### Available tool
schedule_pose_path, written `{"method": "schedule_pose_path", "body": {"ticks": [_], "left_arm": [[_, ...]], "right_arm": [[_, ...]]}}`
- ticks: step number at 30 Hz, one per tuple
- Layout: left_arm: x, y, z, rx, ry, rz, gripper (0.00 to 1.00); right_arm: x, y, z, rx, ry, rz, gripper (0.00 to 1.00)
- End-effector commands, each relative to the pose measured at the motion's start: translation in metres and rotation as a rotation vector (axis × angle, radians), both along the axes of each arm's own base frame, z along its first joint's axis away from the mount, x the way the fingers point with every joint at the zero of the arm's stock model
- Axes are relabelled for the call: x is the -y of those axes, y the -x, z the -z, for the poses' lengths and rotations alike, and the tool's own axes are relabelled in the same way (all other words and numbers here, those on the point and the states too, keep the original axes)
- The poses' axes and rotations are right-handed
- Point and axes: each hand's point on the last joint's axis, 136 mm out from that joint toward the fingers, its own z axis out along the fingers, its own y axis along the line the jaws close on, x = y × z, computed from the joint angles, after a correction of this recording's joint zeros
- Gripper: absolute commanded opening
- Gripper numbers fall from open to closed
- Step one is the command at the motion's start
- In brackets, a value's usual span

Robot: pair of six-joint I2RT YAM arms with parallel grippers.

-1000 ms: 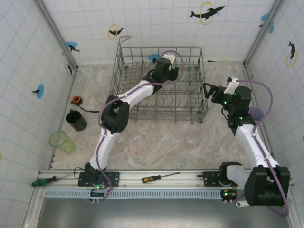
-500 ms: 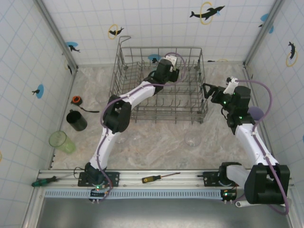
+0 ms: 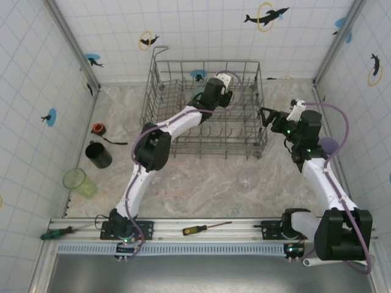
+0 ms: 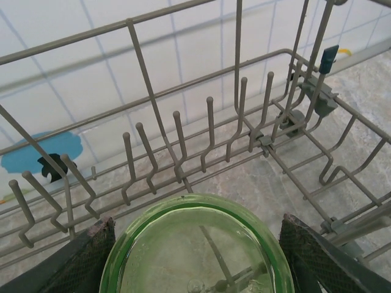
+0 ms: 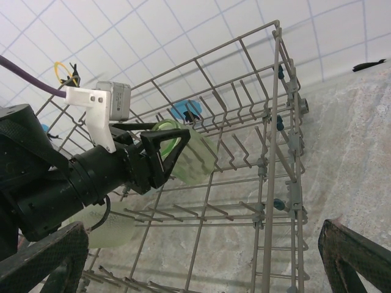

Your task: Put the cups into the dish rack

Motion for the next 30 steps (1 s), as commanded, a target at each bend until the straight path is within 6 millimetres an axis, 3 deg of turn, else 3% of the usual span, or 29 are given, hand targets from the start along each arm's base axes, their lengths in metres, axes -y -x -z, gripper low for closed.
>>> {"method": "schedule_pose_path", "body": {"ticks": [1,5,10,13,16,19,25,30], "left_arm": [[0.007,0.001,-0.003,0.039,-0.042,0.010,0.69],[0.013,0.005,-0.013,0.069,-0.045,0.011,0.97],[0.017,0.011,-0.035,0.109,-0.033,0.007,0.97],[0.020,0.019,-0.066,0.138,0.011,0.012,0.97],[0.015,0.029,-0.113,0.181,0.084,0.004,0.97],[0.005,0.035,-0.139,0.218,0.126,-0.020,0.98],[-0.012,0.048,-0.169,0.224,0.150,-0.046,0.98],[-0.032,0.075,-0.185,0.202,0.172,-0.053,0.98]], "right_arm": [[-0.003,0.001,-0.003,0.027,-0.002,-0.012,1.00],[-0.004,0.003,-0.003,0.026,-0.006,-0.013,1.00],[-0.004,0.004,-0.006,0.029,-0.005,-0.012,1.00],[-0.006,0.006,-0.010,0.022,-0.009,-0.022,1.00],[-0.008,0.006,-0.020,0.027,-0.026,-0.036,1.00],[-0.008,0.005,-0.026,0.017,-0.036,-0.033,1.00],[-0.016,0.011,-0.022,-0.069,-0.048,-0.072,1.00],[-0.013,0.015,-0.012,-0.157,-0.051,-0.049,1.00]]}}
